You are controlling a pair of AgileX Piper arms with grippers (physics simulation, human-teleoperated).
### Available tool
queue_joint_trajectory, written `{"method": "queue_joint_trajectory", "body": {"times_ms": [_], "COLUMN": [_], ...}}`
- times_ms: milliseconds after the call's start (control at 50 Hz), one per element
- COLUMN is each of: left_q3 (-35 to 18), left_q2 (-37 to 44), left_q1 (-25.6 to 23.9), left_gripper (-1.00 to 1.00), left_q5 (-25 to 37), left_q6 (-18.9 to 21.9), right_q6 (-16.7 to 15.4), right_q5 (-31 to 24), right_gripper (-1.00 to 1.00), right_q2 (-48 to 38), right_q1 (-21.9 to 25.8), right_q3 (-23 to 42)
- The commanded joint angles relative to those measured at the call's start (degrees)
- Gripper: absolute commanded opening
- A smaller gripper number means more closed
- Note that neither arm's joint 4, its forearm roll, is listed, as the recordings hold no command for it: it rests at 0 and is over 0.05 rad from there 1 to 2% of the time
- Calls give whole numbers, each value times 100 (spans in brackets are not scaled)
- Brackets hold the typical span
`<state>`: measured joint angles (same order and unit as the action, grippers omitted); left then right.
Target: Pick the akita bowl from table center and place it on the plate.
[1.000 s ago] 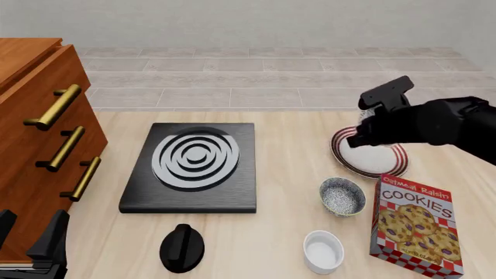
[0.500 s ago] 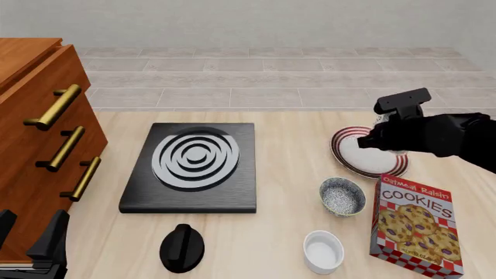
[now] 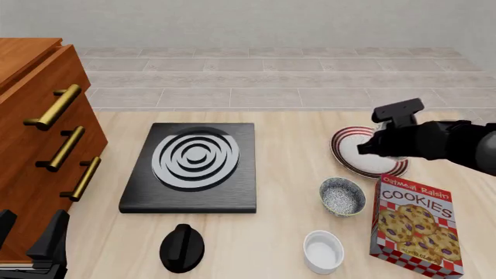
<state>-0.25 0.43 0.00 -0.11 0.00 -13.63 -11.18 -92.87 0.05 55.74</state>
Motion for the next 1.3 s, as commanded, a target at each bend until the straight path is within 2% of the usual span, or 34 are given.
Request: {"method": "queue_joint_trajectory", "body": {"times_ms": [20,140,300,340,360,380,520,700,780,1300], "left_q3": [0,0,0,0,0,0,0,0,0,0], "left_q2": [0,0,0,0,0,0,0,0,0,0], "left_q1": [0,0,0,0,0,0,0,0,0,0], "left_gripper": [100,100,100,100,100,100,100,100,100,100], "left_q5": [0,0,0,0,0,0,0,0,0,0], "left_q6": [0,0,0,0,0,0,0,0,0,0], "right_q6": [31,110,53,83,232,308,265,460,375,316], "right_q5": [262,359,783,864,944,926,875,892,854,823], "right_gripper": [-100,-100,-100,-100,-100,-100,-100,-100,-100,-100], "right_q2": [-219,-251,-559,-602,-557,-519,-712,-880,-927,-1314], "right_q1": [30,52,-103,-161,-96,-69,-142,-139,-123,-58], "right_q3": [-11,-24,-33,29,-3,-5,157,283,328,572]}}
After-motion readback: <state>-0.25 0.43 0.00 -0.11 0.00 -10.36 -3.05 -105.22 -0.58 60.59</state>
